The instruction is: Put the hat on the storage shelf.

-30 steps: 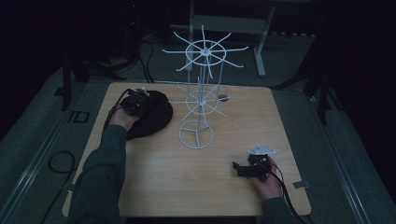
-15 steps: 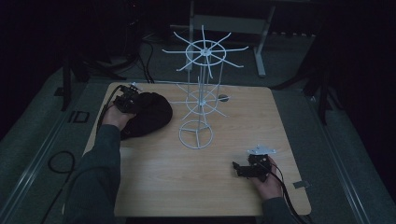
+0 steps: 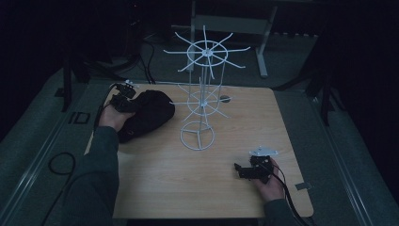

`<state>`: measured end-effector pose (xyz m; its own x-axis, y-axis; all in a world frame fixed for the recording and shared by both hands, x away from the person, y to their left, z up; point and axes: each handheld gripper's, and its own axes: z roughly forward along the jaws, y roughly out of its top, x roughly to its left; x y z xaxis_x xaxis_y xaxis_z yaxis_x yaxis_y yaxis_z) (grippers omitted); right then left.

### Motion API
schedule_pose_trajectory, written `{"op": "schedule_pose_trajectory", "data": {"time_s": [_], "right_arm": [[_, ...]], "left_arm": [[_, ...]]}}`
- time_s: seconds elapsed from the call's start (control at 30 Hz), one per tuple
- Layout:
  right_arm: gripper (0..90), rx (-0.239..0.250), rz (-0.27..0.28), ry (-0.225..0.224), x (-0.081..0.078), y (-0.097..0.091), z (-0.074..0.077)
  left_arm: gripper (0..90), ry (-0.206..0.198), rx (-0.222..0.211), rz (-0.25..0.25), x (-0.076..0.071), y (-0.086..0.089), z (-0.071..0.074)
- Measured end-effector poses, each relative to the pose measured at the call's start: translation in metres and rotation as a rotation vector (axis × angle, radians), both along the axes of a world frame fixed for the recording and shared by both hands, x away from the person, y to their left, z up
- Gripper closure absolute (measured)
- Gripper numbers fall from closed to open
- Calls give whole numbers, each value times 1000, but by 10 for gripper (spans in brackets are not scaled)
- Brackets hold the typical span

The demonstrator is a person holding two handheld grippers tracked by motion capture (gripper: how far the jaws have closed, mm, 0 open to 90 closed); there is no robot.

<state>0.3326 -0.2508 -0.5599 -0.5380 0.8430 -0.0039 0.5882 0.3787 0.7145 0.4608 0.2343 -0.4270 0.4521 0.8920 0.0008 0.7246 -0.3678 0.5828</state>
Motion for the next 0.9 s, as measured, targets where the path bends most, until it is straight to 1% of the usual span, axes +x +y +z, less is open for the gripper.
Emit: {"op": "schedule_pose_trajectory", "data": {"time_s": [0.1,0.3,0.6,0.63,0.9], "right_arm": [[110,0,0,0,0,0,0],[110,0,0,0,0,0,0],[110,0,0,0,0,0,0],[109,0,0,0,0,0,0],[110,0,0,1,0,0,0]], "left_arm": [[849,-9,-19,0,-3,1,5],[849,-31,-39,-3,-8,3,12],[849,-62,-78,-21,-17,7,25],[849,-65,-87,-18,-17,7,26],[849,-89,-122,-17,-25,12,36]]}}
